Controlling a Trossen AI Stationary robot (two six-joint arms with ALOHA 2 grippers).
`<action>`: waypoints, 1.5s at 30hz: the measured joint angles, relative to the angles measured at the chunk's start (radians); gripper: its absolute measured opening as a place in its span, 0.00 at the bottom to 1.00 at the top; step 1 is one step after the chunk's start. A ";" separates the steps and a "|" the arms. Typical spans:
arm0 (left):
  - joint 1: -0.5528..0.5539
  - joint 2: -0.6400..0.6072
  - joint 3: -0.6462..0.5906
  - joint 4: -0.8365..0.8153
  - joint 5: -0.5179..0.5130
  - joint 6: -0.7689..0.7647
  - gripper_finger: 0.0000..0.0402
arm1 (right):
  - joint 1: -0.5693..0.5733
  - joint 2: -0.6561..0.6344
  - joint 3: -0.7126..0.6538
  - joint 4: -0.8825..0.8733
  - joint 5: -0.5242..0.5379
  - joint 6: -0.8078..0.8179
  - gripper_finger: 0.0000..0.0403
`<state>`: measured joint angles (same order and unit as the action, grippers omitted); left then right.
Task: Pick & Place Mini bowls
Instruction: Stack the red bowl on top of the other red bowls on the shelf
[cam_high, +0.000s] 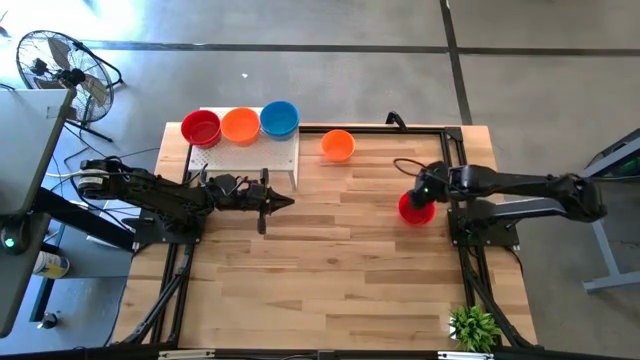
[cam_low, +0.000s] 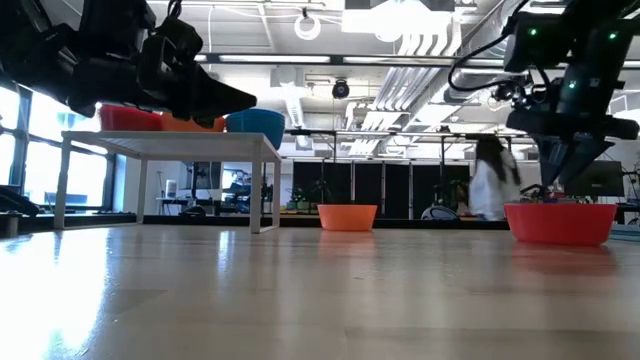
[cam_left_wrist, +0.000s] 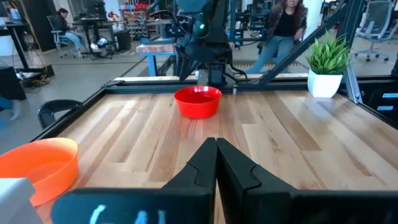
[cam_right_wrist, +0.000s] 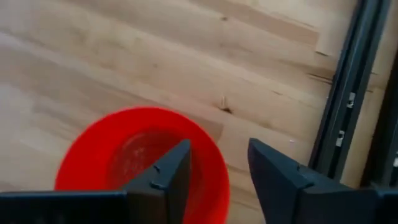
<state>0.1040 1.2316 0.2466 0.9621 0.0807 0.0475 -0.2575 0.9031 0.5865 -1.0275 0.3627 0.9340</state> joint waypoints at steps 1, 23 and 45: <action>0.000 0.000 0.000 0.000 0.000 0.000 0.00 | -0.024 0.000 -0.001 0.001 -0.019 -0.035 0.38; 0.000 0.000 0.000 0.006 -0.003 0.008 0.00 | -0.342 0.226 -0.079 0.276 -0.399 -0.374 0.14; 0.000 0.000 0.000 0.004 -0.002 0.008 0.00 | -0.230 0.158 -0.079 0.283 -0.516 -0.356 0.32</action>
<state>0.1040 1.2320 0.2466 0.9665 0.0784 0.0555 -0.4875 1.0610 0.5076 -0.7445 -0.1529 0.5785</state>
